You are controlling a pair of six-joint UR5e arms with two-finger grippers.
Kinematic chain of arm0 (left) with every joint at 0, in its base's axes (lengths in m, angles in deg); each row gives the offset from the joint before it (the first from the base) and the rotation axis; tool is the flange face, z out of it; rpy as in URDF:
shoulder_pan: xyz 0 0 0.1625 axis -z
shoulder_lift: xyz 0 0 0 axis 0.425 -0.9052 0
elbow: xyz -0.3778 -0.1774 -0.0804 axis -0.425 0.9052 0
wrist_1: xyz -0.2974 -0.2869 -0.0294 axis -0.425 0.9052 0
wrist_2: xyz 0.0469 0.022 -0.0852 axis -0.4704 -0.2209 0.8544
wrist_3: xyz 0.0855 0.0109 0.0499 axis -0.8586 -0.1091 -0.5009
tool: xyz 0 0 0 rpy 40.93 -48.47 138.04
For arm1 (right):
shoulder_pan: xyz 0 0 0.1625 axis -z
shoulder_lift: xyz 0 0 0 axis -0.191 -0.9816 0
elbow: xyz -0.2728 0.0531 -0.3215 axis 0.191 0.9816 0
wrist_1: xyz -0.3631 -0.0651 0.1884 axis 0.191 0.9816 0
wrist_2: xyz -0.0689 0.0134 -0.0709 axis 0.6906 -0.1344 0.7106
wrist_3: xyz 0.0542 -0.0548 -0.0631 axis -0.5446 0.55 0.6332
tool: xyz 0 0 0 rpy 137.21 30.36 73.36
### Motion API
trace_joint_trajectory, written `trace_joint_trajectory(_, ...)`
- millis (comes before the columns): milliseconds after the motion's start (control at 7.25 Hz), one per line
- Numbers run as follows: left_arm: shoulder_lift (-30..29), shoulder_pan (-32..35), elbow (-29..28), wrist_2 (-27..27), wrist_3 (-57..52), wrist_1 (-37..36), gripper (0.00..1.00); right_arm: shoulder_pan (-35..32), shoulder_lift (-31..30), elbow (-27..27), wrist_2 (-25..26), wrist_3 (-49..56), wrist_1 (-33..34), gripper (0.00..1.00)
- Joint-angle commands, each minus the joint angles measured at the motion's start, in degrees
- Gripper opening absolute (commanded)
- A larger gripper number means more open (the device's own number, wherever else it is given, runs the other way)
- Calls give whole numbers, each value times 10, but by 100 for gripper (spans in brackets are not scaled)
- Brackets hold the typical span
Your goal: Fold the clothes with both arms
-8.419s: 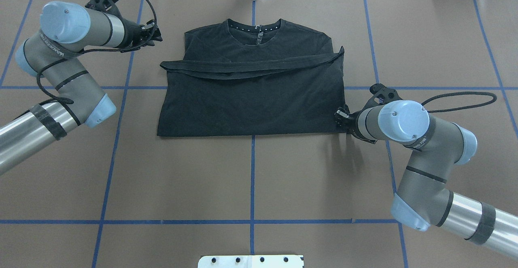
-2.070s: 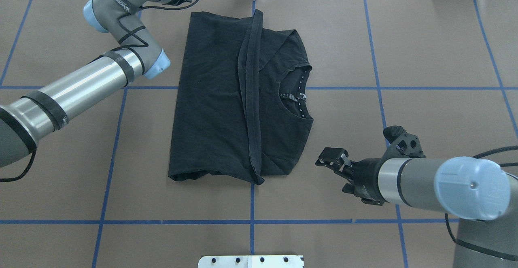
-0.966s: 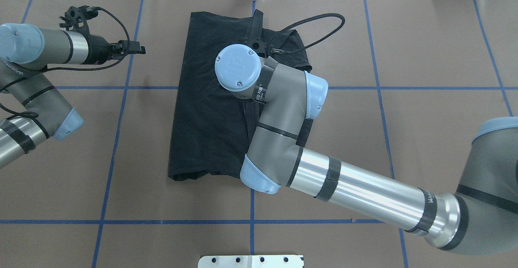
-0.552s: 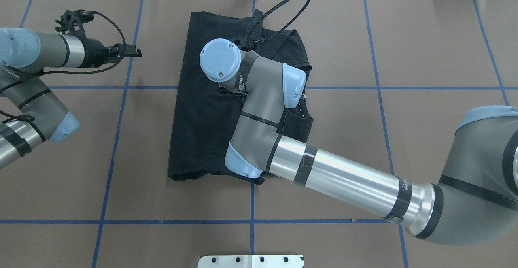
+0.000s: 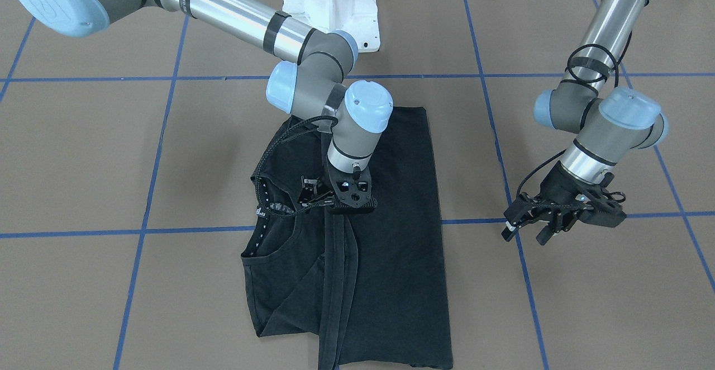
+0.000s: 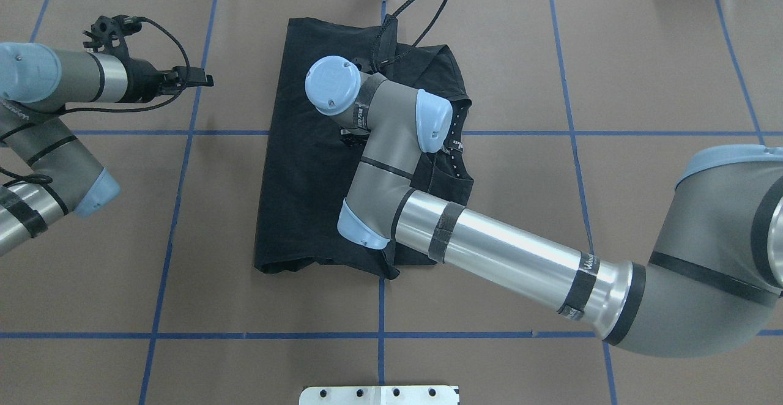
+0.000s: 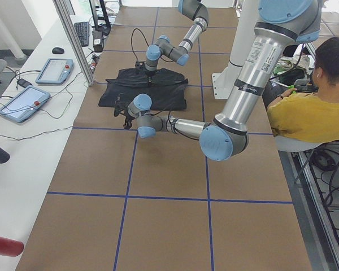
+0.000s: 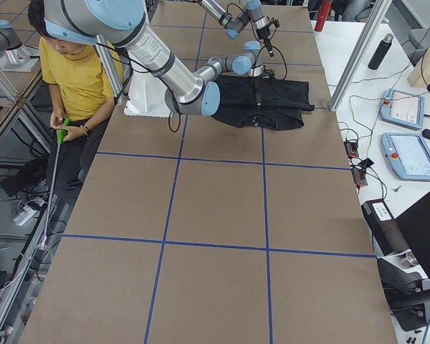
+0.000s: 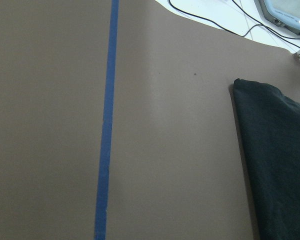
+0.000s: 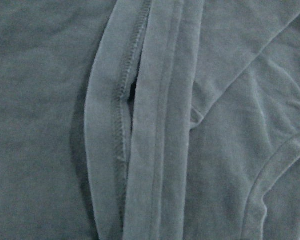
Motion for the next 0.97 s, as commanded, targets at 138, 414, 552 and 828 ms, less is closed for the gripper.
trace_joint_trajectory(138, 0, 0, 0, 0, 1, 0, 100, -23, 18, 23, -36, 5, -13, 92)
trace_joint_trajectory(414, 0, 0, 0, 0, 1, 0, 100, -25, 18, 29, -37, 11, -12, 92)
trace_joint_trajectory(552, 0, 0, 0, 0, 2, 0, 100, -26, 34, 29, -37, 2, -13, 92)
trace_joint_trajectory(828, 5, 0, 1, 0, 3, 0, 100, -25, 49, 64, -38, 0, -26, 92)
